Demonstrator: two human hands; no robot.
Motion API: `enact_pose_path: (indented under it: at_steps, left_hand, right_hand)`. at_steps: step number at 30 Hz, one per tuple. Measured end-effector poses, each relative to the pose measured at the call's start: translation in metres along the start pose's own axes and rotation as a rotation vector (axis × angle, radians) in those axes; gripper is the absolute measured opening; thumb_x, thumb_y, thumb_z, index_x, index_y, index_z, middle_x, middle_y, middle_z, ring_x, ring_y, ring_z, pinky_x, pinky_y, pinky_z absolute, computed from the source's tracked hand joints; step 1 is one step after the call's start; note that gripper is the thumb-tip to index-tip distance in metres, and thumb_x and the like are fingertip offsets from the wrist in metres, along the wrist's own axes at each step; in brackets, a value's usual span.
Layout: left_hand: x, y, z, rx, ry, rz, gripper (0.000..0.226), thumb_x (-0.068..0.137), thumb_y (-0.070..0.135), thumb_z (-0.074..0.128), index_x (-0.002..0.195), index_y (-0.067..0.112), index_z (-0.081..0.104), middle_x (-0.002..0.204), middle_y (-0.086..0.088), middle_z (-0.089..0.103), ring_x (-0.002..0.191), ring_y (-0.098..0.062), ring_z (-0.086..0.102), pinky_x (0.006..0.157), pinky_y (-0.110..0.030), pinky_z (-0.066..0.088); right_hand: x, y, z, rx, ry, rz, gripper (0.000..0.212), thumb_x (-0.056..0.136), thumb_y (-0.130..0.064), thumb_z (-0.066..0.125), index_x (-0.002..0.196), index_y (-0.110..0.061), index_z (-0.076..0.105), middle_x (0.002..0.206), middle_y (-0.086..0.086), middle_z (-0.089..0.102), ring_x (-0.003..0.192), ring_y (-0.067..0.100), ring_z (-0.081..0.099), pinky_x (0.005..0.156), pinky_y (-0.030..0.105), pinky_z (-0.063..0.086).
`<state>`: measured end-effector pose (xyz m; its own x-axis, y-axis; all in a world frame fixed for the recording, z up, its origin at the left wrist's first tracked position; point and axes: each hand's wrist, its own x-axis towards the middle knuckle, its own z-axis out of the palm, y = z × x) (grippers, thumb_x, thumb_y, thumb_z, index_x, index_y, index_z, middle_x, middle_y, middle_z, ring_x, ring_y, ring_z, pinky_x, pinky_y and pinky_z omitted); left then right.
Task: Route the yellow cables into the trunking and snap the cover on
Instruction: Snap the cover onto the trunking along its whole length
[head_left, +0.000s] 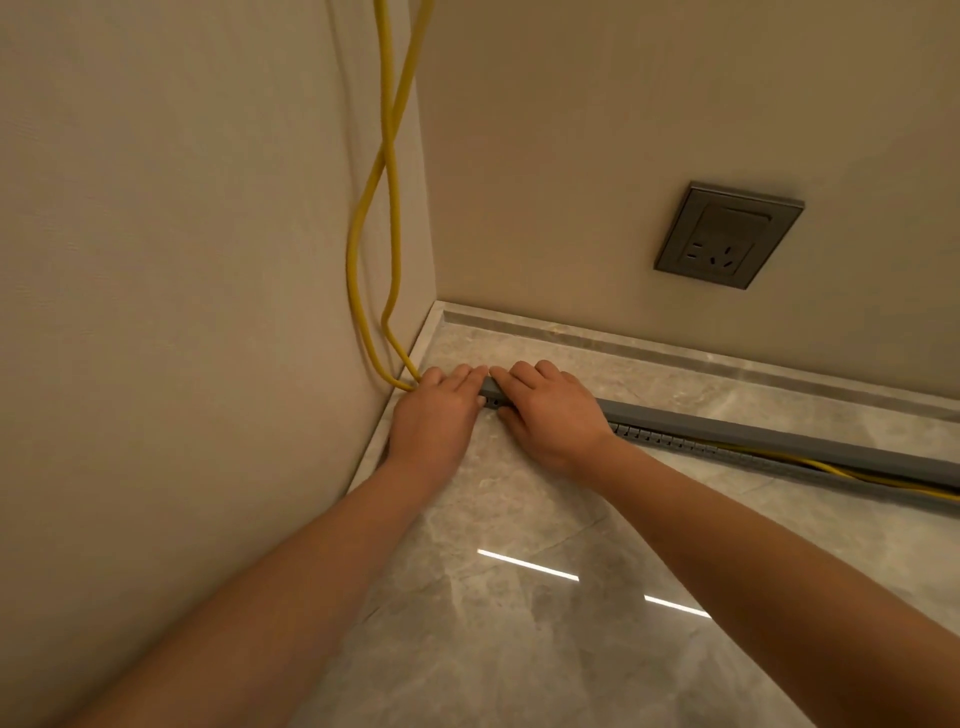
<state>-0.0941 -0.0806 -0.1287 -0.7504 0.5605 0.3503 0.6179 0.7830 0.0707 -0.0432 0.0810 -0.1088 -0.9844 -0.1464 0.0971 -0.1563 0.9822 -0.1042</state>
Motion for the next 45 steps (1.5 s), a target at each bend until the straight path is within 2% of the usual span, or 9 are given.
enact_pose_path:
  at_steps: [7, 12, 15, 18, 22, 27, 31, 41, 45]
  left_hand:
    - [0.000, -0.002, -0.011, -0.064, -0.125, 0.004, 0.052, 0.097, 0.038, 0.046, 0.145, 0.022, 0.037, 0.139, 0.008, 0.050, 0.111, -0.020, 0.048, 0.080, -0.032, 0.047]
    - [0.002, 0.000, -0.017, -0.042, -0.157, 0.044, 0.055, 0.094, 0.043, 0.051, 0.144, 0.024, 0.038, 0.140, 0.007, 0.045, 0.113, -0.019, 0.049, 0.076, -0.035, 0.051]
    - [-0.002, -0.003, -0.019, -0.105, -0.079, 0.100, 0.050, 0.087, 0.036, 0.065, 0.132, 0.019, 0.055, 0.120, 0.000, 0.059, 0.098, -0.022, 0.061, 0.064, -0.037, 0.055]
    - [-0.002, -0.006, -0.021, -0.118, -0.058, 0.152, 0.041, 0.082, 0.035, 0.070, 0.119, 0.017, 0.064, 0.105, 0.000, 0.066, 0.086, -0.021, 0.065, 0.059, -0.033, 0.053]
    - [-0.002, -0.006, -0.023, -0.036, -0.057, 0.234, 0.037, 0.076, 0.037, 0.076, 0.106, 0.018, 0.068, 0.091, 0.002, 0.067, 0.073, -0.019, 0.065, 0.048, -0.029, 0.049]
    - [-0.002, -0.004, -0.024, 0.092, -0.009, 0.306, 0.037, 0.064, 0.042, 0.083, 0.091, 0.019, 0.070, 0.077, 0.005, 0.065, 0.060, -0.013, 0.062, 0.040, -0.020, 0.034]
    - [-0.001, -0.004, -0.020, 0.141, 0.006, 0.315, 0.037, 0.063, 0.043, 0.083, 0.089, 0.019, 0.069, 0.076, 0.004, 0.065, 0.059, -0.013, 0.062, 0.040, -0.021, 0.030]
    - [-0.004, -0.007, -0.014, 0.087, 0.075, 0.327, 0.035, 0.072, 0.040, 0.078, 0.098, 0.018, 0.068, 0.086, 0.004, 0.068, 0.068, -0.016, 0.064, 0.042, -0.026, 0.038]
    - [-0.002, -0.007, -0.016, 0.123, 0.083, 0.355, 0.029, 0.074, 0.041, 0.077, 0.091, 0.018, 0.069, 0.081, 0.004, 0.067, 0.064, -0.016, 0.063, 0.042, -0.025, 0.032]
  right_hand:
    - [0.016, 0.008, -0.022, 0.180, -0.230, 0.018, 0.034, 0.095, -0.033, 0.049, 0.126, -0.019, 0.054, 0.109, 0.006, 0.055, 0.100, 0.027, 0.052, 0.081, 0.040, 0.045]
    - [0.017, 0.012, -0.037, 0.337, -0.410, 0.067, 0.026, 0.096, -0.031, 0.049, 0.114, -0.019, 0.061, 0.101, 0.007, 0.062, 0.093, 0.026, 0.058, 0.081, 0.039, 0.046]
    - [0.013, 0.010, -0.042, 0.429, -0.446, 0.100, 0.026, 0.096, -0.029, 0.050, 0.116, -0.019, 0.064, 0.101, 0.006, 0.066, 0.090, 0.025, 0.060, 0.080, 0.038, 0.045]
    - [0.007, 0.008, -0.043, 0.462, -0.428, 0.099, 0.023, 0.095, -0.030, 0.051, 0.110, -0.021, 0.065, 0.100, 0.005, 0.066, 0.088, 0.025, 0.060, 0.080, 0.039, 0.047]
    - [-0.007, 0.000, -0.037, 0.331, -0.328, 0.101, 0.030, 0.086, -0.037, 0.060, 0.112, -0.021, 0.062, 0.105, 0.001, 0.048, 0.085, 0.022, 0.057, 0.075, 0.036, 0.049]
    - [-0.015, -0.017, -0.029, -0.019, -0.092, 0.101, 0.030, 0.089, -0.037, 0.056, 0.110, -0.016, 0.062, 0.103, 0.003, 0.060, 0.105, 0.024, 0.048, 0.072, 0.034, 0.043]
    - [-0.017, -0.022, -0.029, -0.019, -0.059, 0.129, 0.030, 0.092, -0.033, 0.053, 0.113, -0.014, 0.060, 0.106, 0.005, 0.060, 0.103, 0.026, 0.052, 0.072, 0.034, 0.042]
    - [-0.013, -0.020, -0.029, -0.110, -0.079, 0.048, 0.033, 0.096, -0.035, 0.046, 0.112, -0.011, 0.060, 0.104, 0.008, 0.062, 0.094, 0.029, 0.059, 0.064, 0.031, 0.035]
    - [-0.012, -0.019, -0.028, -0.126, -0.073, 0.026, 0.029, 0.095, -0.033, 0.046, 0.106, -0.011, 0.062, 0.100, 0.007, 0.063, 0.090, 0.029, 0.061, 0.062, 0.031, 0.033]
